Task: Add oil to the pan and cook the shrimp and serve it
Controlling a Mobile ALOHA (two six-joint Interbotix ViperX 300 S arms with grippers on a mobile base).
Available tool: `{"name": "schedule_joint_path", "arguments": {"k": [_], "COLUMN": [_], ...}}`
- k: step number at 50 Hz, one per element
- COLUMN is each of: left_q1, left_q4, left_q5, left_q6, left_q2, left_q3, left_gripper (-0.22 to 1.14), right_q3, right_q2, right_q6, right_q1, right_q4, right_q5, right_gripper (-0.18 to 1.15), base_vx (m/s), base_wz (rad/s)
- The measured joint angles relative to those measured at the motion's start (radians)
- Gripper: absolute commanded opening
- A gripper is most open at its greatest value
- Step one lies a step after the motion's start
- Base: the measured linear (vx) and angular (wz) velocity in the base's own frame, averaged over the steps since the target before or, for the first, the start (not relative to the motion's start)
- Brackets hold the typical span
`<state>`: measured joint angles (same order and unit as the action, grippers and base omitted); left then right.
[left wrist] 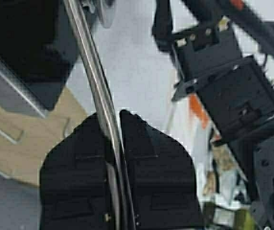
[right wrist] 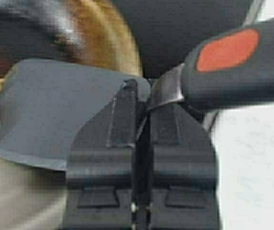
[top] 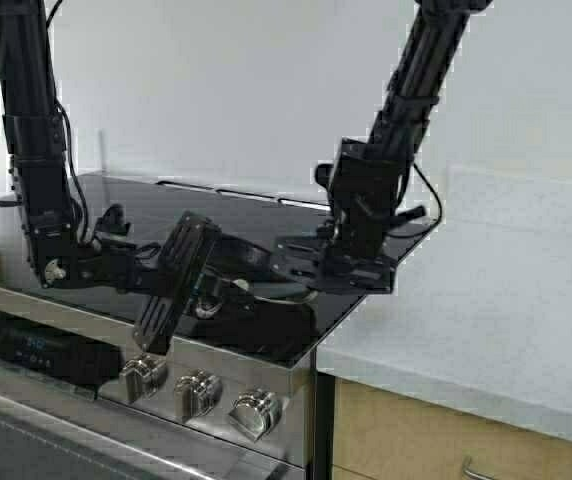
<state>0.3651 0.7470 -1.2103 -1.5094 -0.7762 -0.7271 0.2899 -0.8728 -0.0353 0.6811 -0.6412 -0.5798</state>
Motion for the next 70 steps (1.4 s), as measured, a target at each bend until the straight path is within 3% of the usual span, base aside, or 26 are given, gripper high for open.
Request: {"name": "schedule_joint_path", "arguments": {"k": [18,37,70], "left_q1": [0.002,0.006,0.009], "left_q4": [0.037,0.035,0.034], "left_q5": [0.002,0.012,0.028], "left_q6": [-0.011,-0.011,-0.009], "left_q2": [0.0,0.0,0.006], "left_q3": [0.003,0.003,0.005], "left_gripper": [0.03,0.03,0.03], "right_q3": [-0.071,-0.023,-0.049], "right_q2": [0.014,0.074,0.137], "right_q6": [-0.002,-0.031,-0.138], "right_q1": [-0.012,-0.063,-0.095], "right_q4": [0.074,0.078,0.077], "right_q5": [0.101,0.129,0.219], "right_gripper": [0.08,0.08,0.08], "base_vx": [0.0,0.0,0.0], "base_wz": [0.0,0.0,0.0]}}
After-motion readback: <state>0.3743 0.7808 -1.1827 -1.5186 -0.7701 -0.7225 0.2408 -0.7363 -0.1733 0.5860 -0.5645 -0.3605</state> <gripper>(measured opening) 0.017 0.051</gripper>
